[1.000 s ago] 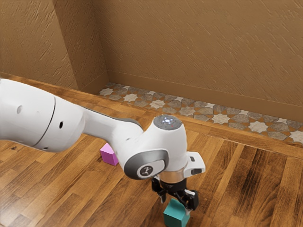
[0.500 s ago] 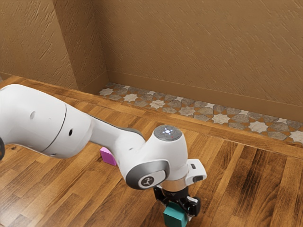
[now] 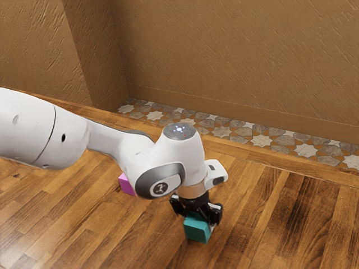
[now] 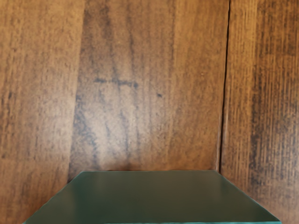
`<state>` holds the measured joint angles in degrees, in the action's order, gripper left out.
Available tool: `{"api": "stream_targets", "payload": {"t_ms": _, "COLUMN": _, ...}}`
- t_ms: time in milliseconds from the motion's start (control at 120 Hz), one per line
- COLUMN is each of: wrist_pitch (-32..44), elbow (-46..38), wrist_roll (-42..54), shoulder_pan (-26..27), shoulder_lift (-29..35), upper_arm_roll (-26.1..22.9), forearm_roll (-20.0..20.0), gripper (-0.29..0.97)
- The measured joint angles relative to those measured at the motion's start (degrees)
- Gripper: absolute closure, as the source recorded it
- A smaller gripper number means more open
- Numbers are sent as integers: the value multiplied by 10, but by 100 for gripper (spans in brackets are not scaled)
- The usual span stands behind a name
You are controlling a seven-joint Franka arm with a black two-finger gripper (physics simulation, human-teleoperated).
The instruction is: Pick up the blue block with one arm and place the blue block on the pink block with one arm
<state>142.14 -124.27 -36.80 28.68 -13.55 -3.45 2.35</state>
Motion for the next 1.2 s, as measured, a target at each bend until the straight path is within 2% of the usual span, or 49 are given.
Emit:
{"api": "stream_targets", "payload": {"t_ms": 267, "wrist_pitch": -43, "elbow": 13, "wrist_roll": 32, "shoulder_pan": -144, "shoulder_lift": 51, "upper_arm_roll": -1, "forearm_roll": 18, "gripper": 28}}
{"api": "stream_targets", "payload": {"t_ms": 567, "wrist_pitch": -86, "elbow": 38, "wrist_roll": 151, "shoulder_pan": -308, "shoulder_lift": 66, "upper_arm_roll": -5, "forearm_roll": 15, "gripper": 30}}
{"api": "stream_targets", "payload": {"t_ms": 975, "wrist_pitch": -104, "elbow": 45, "wrist_roll": 317, "shoulder_pan": -335, "shoulder_lift": 61, "upper_arm_roll": -6, "forearm_roll": 3, "gripper": 32}}
{"api": "stream_targets", "payload": {"t_ms": 1200, "wrist_pitch": -107, "elbow": 75, "wrist_roll": 385, "shoulder_pan": -350, "shoulder_lift": 30, "upper_arm_roll": -7, "forearm_roll": -1, "gripper": 33}}
